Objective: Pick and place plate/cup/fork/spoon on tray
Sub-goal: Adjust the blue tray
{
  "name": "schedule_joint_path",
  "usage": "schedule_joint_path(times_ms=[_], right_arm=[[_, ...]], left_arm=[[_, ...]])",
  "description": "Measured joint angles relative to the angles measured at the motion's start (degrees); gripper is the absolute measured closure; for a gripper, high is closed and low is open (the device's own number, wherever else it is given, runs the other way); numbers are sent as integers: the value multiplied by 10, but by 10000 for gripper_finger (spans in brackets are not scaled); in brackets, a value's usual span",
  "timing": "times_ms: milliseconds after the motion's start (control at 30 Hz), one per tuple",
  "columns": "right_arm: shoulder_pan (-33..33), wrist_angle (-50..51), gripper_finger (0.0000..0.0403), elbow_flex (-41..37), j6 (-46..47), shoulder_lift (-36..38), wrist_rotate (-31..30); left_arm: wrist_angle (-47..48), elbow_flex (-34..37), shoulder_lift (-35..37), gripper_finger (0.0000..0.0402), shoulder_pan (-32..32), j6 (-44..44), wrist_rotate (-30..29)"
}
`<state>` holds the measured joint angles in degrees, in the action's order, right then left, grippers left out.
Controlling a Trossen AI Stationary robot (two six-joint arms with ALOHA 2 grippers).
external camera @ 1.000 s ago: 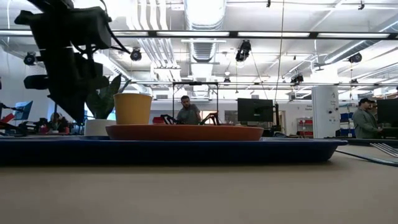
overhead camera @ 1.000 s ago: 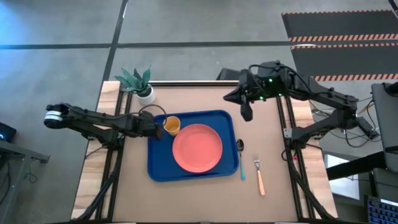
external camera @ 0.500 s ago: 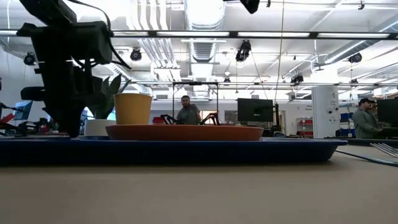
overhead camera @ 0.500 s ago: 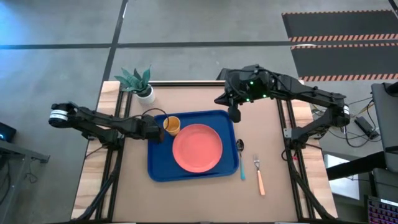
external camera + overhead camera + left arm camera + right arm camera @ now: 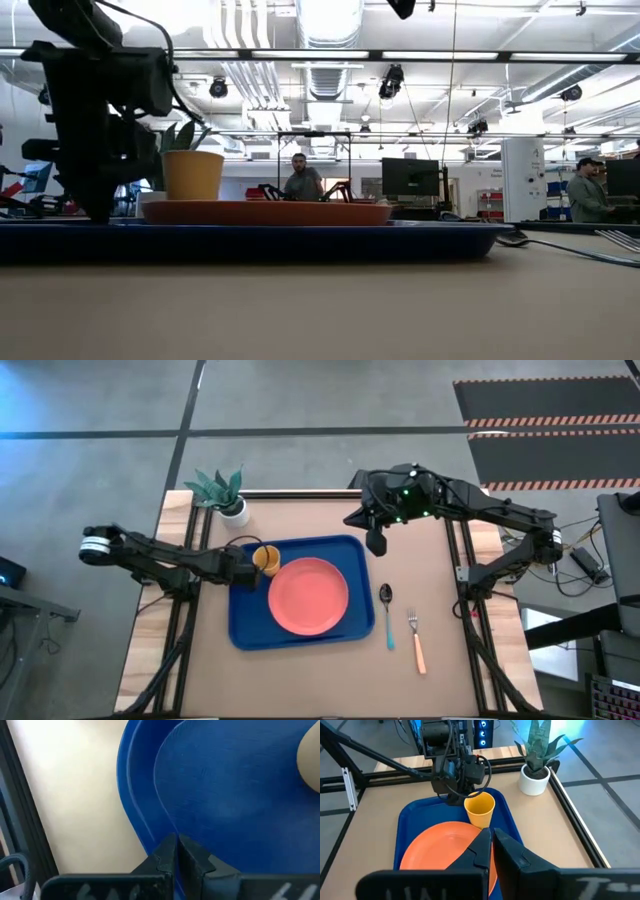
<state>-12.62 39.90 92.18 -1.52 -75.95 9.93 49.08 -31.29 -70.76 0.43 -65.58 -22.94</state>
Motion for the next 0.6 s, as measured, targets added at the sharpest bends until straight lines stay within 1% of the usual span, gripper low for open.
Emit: schedule_joint_path(times_ms=[200, 333, 500, 600], right_arm=[[0, 3, 394, 0, -1, 0, 0], [-6, 32, 394, -4, 0, -1, -25], [-17, 54, 394, -23, 0, -19, -69], [-36, 46, 394, -39, 4, -39, -69]], left_arm=[[-4, -11, 25, 401, 0, 0, -9], [1, -28, 55, 401, 0, 4, -11], [43, -48, 99, 401, 0, 0, -5], [74, -70, 123, 401, 0, 0, 3]])
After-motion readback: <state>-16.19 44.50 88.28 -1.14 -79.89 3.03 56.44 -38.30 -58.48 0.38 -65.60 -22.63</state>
